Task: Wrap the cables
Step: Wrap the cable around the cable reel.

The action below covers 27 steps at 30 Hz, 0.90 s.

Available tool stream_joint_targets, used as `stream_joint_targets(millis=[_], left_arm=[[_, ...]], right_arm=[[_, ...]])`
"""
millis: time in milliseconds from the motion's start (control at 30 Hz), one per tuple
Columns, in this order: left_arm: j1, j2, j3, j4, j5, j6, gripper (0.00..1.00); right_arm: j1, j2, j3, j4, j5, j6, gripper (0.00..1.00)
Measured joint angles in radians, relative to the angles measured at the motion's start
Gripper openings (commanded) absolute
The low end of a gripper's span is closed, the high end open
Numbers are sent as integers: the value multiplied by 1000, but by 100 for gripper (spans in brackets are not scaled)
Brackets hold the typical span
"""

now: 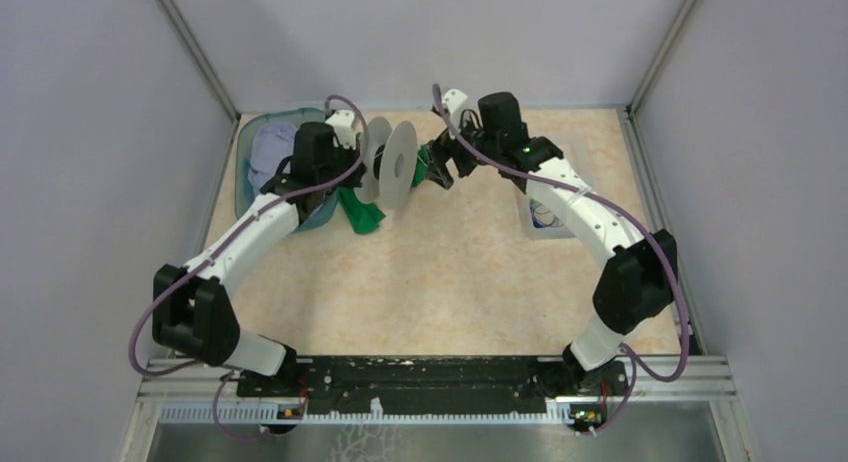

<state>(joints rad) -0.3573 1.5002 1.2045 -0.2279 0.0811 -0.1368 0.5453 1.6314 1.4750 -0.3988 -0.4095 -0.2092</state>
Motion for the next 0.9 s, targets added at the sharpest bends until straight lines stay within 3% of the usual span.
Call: stream_joint_targets(millis=[167, 367, 767, 900], left_arm=[[-62, -104, -145, 204, -172, 140, 0], [-100, -117, -283, 437, -319, 272, 0], [-101, -139, -293, 420, -281, 231, 0], [-100, -139, -268, 372, -243, 200, 0]], right_arm=[[-44, -11, 59, -16, -40, 32, 83], [-46, 16, 71, -27, -36, 53, 82], [-121, 248, 68, 16, -30, 100, 80], [-132, 337, 68, 39, -37, 125, 70]])
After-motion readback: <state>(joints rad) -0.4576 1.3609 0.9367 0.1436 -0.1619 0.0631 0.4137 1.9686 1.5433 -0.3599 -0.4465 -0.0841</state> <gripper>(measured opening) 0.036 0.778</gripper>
